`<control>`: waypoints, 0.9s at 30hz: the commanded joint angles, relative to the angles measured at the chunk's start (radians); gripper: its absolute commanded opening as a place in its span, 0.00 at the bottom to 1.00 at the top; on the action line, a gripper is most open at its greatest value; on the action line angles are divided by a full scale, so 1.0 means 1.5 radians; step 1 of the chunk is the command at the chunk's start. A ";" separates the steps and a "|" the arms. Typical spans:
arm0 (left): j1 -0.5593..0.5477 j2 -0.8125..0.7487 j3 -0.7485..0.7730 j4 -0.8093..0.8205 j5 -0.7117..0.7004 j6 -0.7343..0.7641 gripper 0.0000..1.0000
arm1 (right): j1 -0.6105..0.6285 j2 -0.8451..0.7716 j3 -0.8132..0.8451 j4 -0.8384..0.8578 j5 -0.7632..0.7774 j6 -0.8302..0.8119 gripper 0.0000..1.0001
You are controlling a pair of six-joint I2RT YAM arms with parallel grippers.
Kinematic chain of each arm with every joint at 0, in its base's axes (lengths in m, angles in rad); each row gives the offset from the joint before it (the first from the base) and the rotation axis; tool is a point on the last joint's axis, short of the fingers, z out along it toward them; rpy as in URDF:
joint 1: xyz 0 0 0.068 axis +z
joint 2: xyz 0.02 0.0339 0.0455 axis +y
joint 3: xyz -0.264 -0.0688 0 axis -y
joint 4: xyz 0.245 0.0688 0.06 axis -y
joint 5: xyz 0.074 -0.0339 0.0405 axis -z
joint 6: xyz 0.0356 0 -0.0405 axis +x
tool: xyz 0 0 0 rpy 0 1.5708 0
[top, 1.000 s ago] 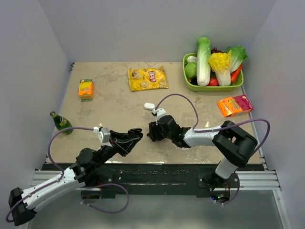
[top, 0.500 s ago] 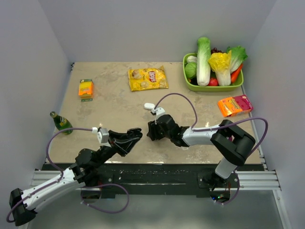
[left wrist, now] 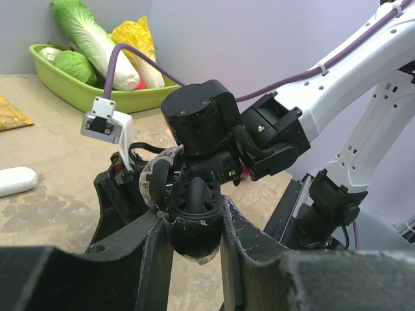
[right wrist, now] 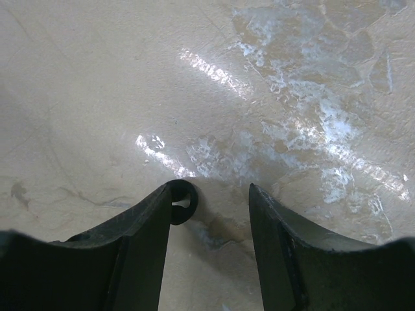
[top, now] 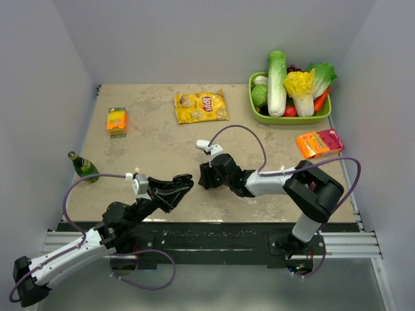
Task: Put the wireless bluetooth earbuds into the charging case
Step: Pick up the earbud from the center of the board.
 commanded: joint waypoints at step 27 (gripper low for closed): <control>0.003 0.022 -0.055 0.041 0.015 0.001 0.00 | 0.010 0.009 -0.042 0.028 -0.026 0.004 0.39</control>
